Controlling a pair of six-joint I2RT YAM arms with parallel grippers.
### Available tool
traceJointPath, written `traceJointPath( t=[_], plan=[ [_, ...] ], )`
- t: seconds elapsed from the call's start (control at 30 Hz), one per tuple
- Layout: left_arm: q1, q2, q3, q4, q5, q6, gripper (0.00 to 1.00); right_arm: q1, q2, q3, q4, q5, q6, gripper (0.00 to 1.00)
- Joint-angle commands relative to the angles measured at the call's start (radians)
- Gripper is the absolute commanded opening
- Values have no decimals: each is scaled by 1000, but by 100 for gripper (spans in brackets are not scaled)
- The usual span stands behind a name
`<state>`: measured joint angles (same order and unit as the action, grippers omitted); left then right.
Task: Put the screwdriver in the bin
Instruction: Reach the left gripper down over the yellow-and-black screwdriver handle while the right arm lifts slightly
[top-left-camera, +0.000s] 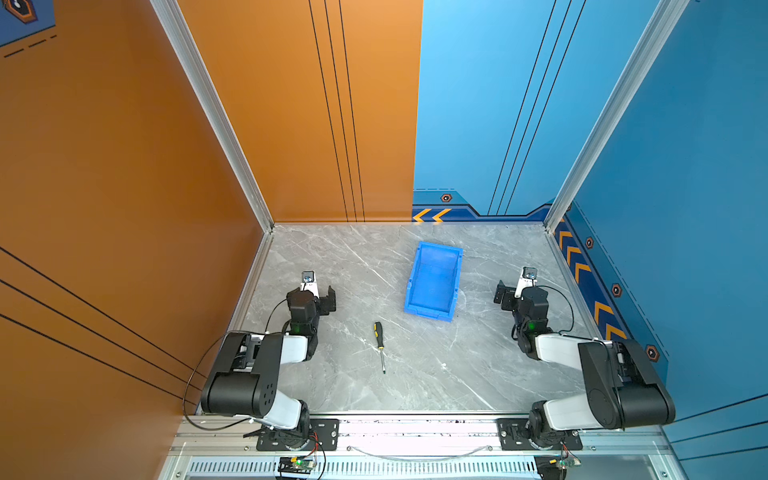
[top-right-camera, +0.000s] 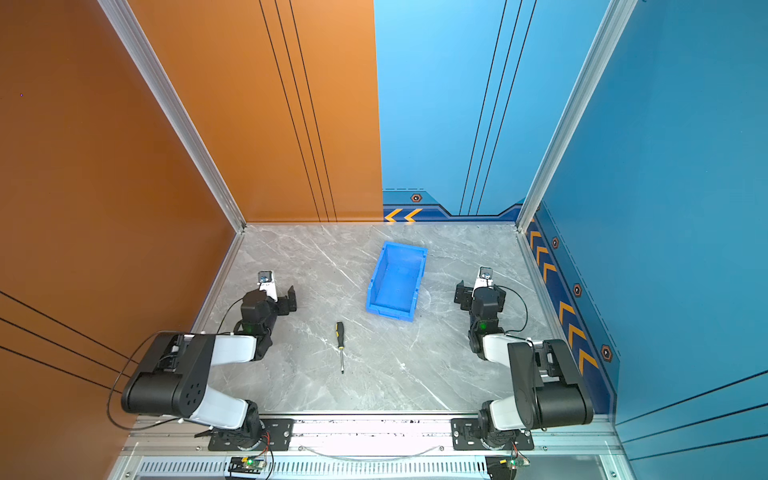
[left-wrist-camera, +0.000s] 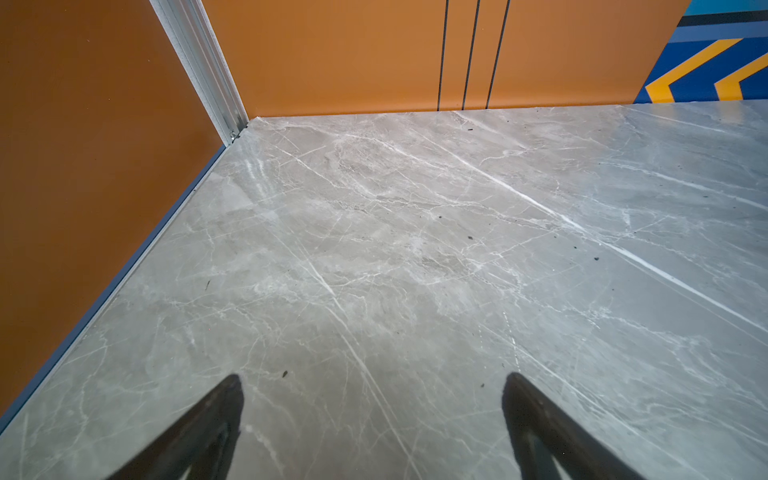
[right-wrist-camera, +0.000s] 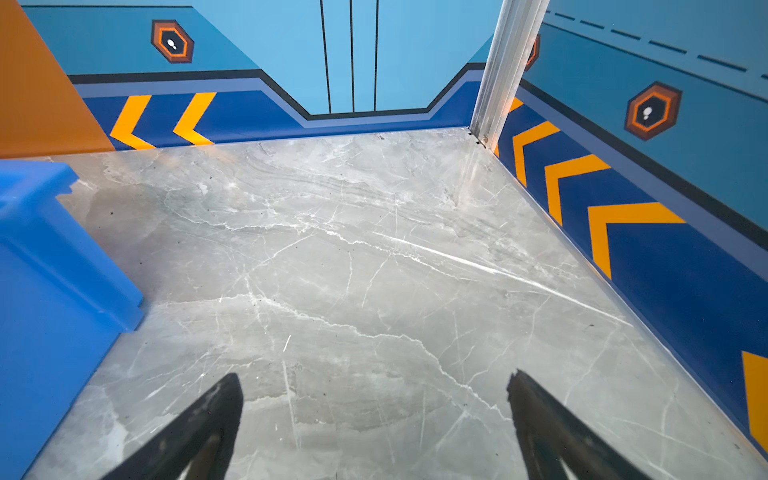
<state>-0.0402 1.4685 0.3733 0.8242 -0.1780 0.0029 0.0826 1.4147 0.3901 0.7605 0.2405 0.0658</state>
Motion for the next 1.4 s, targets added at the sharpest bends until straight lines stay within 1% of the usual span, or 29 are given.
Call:
traceJointPath(
  t=[0.0,0.07,0.13,0.17,0.23,0.27,0.33,0.37,0.43,0.5,0.63,0.7,0.87,1.0,1.07,1.17,1.23,1.27,1.37],
  plan=[
    [5,-89,86,-239,-32,-26,98,19,-66,13,-89,32,-14,100],
    [4,-122,172,-441,-72,-34,98,35,-120,20,-156,44,3,100],
    [-10,-125,248,-589,-153,-61,98,52,-175,36,-239,48,36,100],
    [-16,-119,285,-672,-204,-106,98,64,-206,44,-283,48,54,100],
    [-11,-116,363,-832,-155,-148,98,104,-262,68,-378,65,55,100],
    [-17,-111,406,-925,-150,-170,98,129,-290,81,-421,94,71,100],
    [-37,-90,490,-1120,-182,-240,98,166,-338,114,-520,136,123,100],
    [-50,-76,532,-1191,-171,-262,98,183,-360,136,-584,150,158,100],
    [-83,-80,548,-1224,-113,-266,98,207,-391,187,-710,160,228,100],
    [-125,-110,542,-1235,-77,-290,98,236,-410,243,-836,154,284,100],
    [-193,-128,552,-1302,29,-366,98,306,-420,335,-1047,141,341,100],
    [-237,-118,562,-1350,57,-398,98,341,-421,374,-1126,116,348,100],
    [-325,-125,535,-1358,177,-516,98,467,-449,417,-1242,138,374,100],
    [-413,-119,537,-1362,175,-587,98,542,-485,418,-1313,137,411,100],
    [-460,-105,542,-1367,155,-629,98,577,-504,408,-1343,138,423,100],
    [-510,-78,543,-1374,118,-689,100,607,-526,396,-1372,129,443,100],
    [-542,-55,544,-1373,101,-717,99,612,-534,388,-1377,131,446,100],
    [-563,-43,549,-1373,79,-721,98,644,-539,383,-1375,135,444,100],
    [-595,6,560,-1374,56,-753,96,651,-545,371,-1366,124,434,100]
  ],
)
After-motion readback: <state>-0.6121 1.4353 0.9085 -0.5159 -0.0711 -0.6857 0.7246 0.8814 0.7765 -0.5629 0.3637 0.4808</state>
